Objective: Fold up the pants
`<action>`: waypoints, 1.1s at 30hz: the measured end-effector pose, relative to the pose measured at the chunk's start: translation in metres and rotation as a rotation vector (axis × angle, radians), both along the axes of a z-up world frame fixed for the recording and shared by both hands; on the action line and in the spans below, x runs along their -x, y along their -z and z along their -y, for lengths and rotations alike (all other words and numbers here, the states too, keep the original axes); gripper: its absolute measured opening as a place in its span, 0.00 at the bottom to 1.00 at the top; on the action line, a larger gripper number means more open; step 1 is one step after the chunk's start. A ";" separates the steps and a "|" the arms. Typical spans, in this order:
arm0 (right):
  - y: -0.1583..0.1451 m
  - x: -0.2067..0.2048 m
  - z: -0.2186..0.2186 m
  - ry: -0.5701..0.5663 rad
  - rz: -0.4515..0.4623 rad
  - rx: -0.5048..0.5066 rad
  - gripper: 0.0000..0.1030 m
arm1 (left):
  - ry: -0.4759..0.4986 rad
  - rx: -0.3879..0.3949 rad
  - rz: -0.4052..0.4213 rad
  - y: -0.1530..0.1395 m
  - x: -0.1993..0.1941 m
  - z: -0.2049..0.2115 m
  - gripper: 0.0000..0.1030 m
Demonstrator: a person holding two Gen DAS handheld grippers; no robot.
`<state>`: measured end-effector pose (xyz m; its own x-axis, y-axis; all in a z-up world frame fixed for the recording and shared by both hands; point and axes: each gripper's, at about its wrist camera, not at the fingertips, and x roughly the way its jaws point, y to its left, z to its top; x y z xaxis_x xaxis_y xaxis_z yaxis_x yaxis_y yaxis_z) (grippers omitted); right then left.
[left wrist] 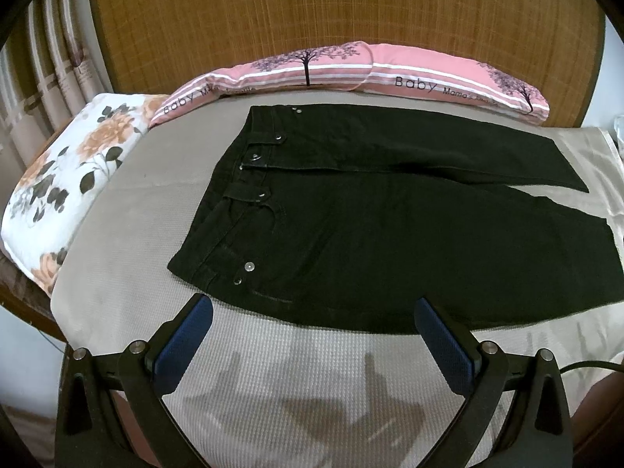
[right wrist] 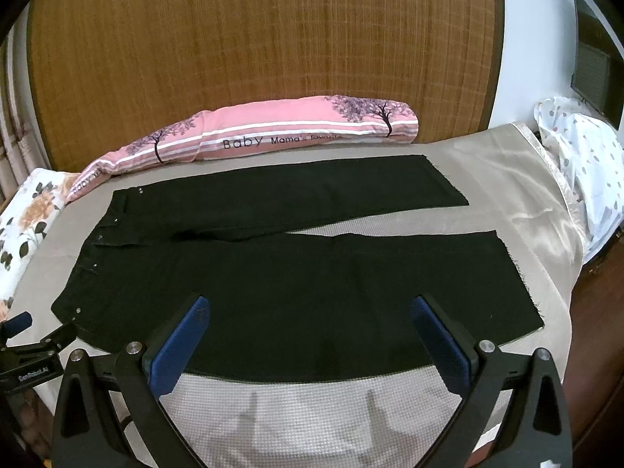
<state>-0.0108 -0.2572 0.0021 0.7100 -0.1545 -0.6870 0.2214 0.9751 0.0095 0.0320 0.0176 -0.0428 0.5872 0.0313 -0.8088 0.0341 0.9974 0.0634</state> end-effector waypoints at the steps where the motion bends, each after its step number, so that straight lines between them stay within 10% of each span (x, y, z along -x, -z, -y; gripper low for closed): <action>1: -0.002 -0.007 0.001 -0.001 -0.003 -0.001 0.99 | 0.000 -0.001 -0.001 0.000 -0.001 0.000 0.99; 33: 0.032 -0.126 0.018 0.000 -0.059 -0.094 0.99 | -0.029 0.080 0.035 0.009 -0.153 -0.062 0.99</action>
<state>0.1152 -0.2754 -0.0303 0.6682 -0.0872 -0.7388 0.2239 0.9706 0.0880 0.1849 0.0800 -0.0522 0.6148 -0.0146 -0.7886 0.0040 0.9999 -0.0154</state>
